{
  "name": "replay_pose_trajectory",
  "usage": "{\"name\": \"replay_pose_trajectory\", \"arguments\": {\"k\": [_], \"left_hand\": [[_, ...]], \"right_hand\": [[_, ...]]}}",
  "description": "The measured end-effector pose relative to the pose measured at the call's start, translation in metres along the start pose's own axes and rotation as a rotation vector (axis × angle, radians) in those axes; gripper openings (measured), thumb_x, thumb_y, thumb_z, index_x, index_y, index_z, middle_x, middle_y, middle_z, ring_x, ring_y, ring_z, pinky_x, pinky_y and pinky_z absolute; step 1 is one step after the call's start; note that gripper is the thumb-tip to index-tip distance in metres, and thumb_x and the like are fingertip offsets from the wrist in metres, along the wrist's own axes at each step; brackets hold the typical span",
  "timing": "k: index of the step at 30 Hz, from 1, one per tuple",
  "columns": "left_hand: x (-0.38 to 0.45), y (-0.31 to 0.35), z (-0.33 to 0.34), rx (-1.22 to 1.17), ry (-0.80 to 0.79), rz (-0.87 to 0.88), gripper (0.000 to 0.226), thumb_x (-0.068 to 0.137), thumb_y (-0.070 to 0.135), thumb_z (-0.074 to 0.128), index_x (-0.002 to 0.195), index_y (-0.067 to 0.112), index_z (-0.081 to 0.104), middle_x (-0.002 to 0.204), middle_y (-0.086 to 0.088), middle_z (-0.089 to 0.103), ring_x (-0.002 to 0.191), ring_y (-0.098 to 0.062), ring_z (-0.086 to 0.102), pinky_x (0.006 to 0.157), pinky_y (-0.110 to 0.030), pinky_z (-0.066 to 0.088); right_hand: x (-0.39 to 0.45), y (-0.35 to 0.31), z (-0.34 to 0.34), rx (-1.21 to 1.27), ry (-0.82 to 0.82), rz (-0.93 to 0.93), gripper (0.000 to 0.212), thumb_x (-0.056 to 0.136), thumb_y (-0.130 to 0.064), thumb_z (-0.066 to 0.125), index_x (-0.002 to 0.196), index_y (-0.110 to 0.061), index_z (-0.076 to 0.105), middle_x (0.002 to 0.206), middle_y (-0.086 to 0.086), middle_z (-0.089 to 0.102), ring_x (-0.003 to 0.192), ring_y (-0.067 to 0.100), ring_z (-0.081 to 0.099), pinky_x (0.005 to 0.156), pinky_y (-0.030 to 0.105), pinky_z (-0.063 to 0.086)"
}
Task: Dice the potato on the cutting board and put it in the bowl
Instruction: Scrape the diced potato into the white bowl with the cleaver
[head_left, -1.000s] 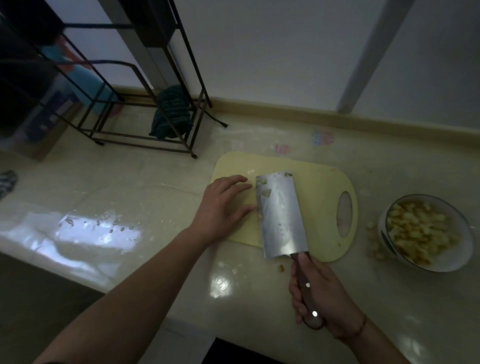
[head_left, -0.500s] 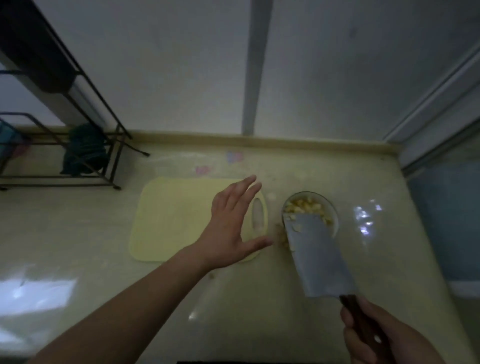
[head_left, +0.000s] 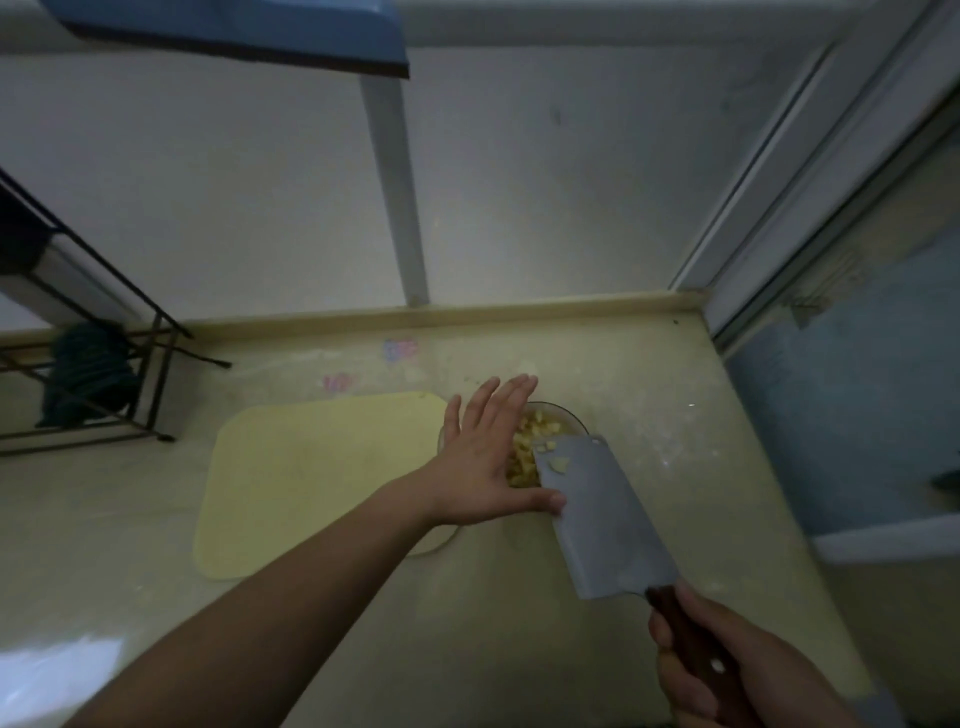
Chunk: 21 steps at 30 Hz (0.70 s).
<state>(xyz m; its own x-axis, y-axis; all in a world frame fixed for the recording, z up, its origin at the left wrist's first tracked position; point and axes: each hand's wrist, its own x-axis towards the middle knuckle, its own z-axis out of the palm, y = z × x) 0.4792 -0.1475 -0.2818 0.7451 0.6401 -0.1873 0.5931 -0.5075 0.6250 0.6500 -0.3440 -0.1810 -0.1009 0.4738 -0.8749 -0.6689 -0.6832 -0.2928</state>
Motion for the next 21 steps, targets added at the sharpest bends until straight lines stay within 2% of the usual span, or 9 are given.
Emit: {"name": "replay_pose_trajectory", "arguments": {"k": [5, 10, 17, 21], "left_hand": [[0.007, 0.000, 0.001, 0.041, -0.016, 0.023, 0.126, 0.062, 0.092, 0.047, 0.155, 0.035, -0.016, 0.164, 0.018, -0.013, 0.149, -0.009, -0.025, 0.118, -0.053, -0.019], [0.019, -0.011, 0.003, 0.062, 0.016, -0.022, 0.123, 0.064, 0.093, 0.043, 0.156, 0.033, -0.011, 0.165, 0.015, -0.008, 0.151, -0.012, -0.020, 0.118, -0.058, -0.015], [0.034, -0.025, 0.007, 0.100, 0.037, -0.114, 0.120, 0.064, 0.096, 0.032, 0.157, 0.032, -0.011, 0.166, 0.011, -0.007, 0.151, -0.015, -0.018, 0.118, -0.057, -0.017], [0.039, -0.031, 0.009, 0.074, 0.080, -0.184, 0.115, 0.068, 0.093, 0.027, 0.158, 0.031, -0.007, 0.167, 0.009, -0.004, 0.152, -0.016, -0.013, 0.119, -0.054, -0.014]], "right_hand": [[0.006, 0.001, -0.004, -0.083, -0.009, 0.015, 0.039, 0.082, -0.033, 0.050, 0.067, 0.003, 0.054, 0.042, 0.012, 0.040, 0.029, 0.020, 0.036, 0.032, 0.023, 0.030], [0.001, -0.001, 0.001, -0.007, -0.031, 0.023, 0.036, 0.083, -0.026, 0.051, 0.064, 0.004, 0.054, 0.042, 0.011, 0.039, 0.026, 0.020, 0.037, 0.026, 0.023, 0.030], [0.011, 0.006, -0.012, 0.025, 0.063, -0.044, 0.030, 0.078, -0.021, 0.058, 0.065, 0.004, 0.069, 0.061, 0.019, 0.053, 0.031, 0.023, 0.043, 0.029, 0.024, 0.035], [0.007, 0.006, -0.012, 0.064, 0.065, -0.056, 0.033, 0.088, -0.017, 0.054, 0.065, 0.004, 0.063, 0.060, 0.019, 0.051, 0.029, 0.023, 0.043, 0.026, 0.025, 0.034]]}}
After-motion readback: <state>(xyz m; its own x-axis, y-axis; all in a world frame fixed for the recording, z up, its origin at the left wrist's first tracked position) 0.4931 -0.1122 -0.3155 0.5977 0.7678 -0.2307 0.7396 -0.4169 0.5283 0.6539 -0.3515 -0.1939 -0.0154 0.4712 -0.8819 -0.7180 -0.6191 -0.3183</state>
